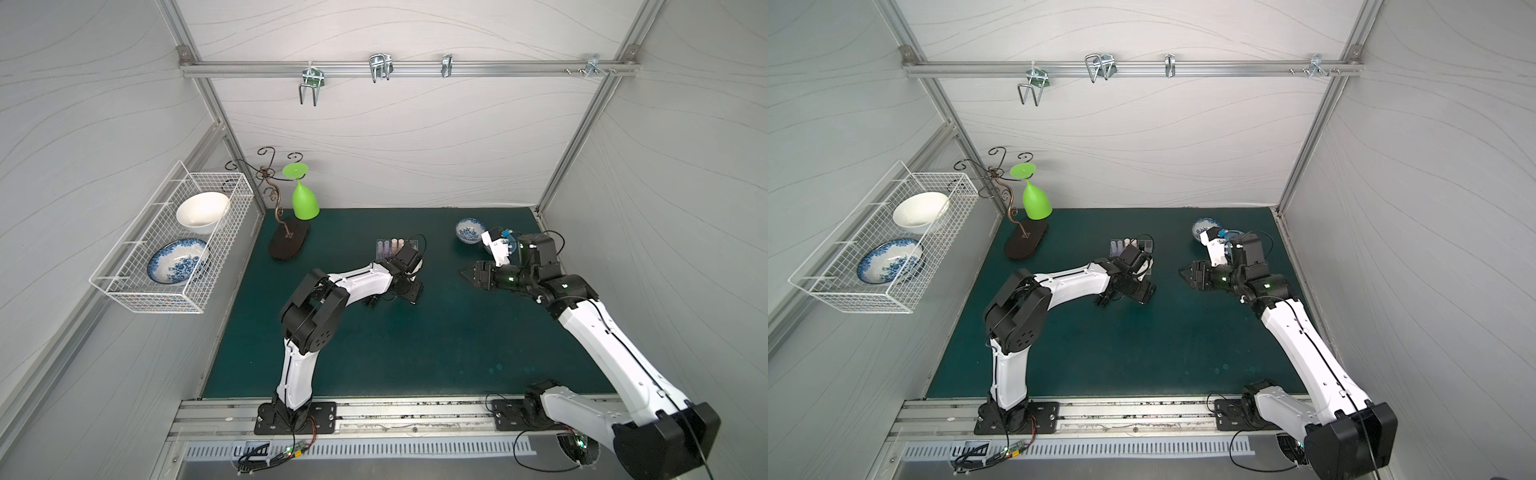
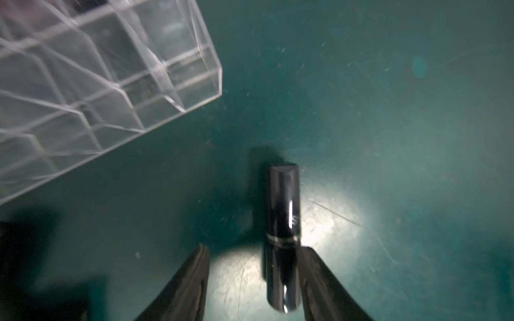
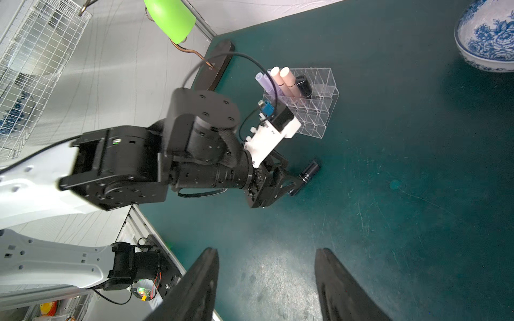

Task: Arrange the lipsticks in the organizer
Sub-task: Pick up the lipstick at the center of the board.

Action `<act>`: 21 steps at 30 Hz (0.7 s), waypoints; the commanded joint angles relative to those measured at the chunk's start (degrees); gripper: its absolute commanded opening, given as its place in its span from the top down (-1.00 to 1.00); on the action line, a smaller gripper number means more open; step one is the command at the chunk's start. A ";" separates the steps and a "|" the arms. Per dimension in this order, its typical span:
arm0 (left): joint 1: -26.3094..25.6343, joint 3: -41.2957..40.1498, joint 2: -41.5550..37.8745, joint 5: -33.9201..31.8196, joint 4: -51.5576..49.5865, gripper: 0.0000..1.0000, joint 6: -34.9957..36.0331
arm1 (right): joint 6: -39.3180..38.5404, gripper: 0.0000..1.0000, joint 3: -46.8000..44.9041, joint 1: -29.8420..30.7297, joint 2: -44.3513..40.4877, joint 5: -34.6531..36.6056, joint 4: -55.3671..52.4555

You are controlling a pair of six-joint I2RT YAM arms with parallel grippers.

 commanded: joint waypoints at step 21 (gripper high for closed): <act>-0.79 -8.52 -13.80 7.23 4.22 0.67 -0.85 | 0.40 -0.20 0.49 -1.21 1.31 -6.01 -0.57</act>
